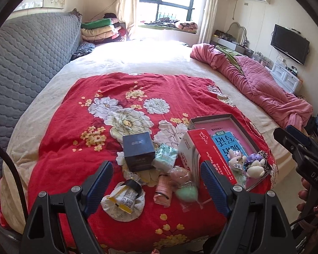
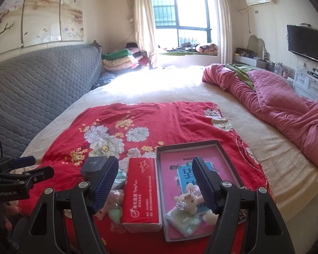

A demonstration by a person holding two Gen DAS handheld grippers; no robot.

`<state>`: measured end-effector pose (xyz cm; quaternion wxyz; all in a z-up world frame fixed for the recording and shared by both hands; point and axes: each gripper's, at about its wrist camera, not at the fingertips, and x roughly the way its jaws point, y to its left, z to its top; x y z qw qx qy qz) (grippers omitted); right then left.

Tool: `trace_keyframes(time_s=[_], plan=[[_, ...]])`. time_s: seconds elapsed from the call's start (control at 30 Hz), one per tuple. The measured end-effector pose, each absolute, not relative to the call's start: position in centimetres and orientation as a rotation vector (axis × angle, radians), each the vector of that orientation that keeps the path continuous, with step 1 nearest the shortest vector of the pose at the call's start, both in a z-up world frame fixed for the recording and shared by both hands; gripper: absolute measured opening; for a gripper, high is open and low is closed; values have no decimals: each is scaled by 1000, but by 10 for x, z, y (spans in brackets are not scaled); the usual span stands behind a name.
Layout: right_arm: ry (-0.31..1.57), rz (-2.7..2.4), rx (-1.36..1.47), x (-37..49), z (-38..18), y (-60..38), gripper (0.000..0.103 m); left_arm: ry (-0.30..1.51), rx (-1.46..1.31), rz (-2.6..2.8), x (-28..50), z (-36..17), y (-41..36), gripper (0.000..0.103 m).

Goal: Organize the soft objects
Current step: 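Move both open tools back over the pile of soft items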

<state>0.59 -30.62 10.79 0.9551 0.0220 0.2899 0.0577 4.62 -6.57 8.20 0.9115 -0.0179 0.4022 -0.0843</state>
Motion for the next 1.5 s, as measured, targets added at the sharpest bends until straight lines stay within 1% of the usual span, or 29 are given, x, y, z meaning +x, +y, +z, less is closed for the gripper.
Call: trace_keyframes(time_s=[0.33,0.57,1.0,1.5], plan=[[562,183,-24,-1,126,-263,74,811,-89,-76,34,92,-10,84],[570,229,-73,-3,126,-236,74,812,-121,-46,26,90,16,84],[632,295,-174,-1,98,-197,74,853,-131,-33,22,63,32,84],[724,337,-253,3,47,-185,74,942,-104,-81,29,13,19,84]])
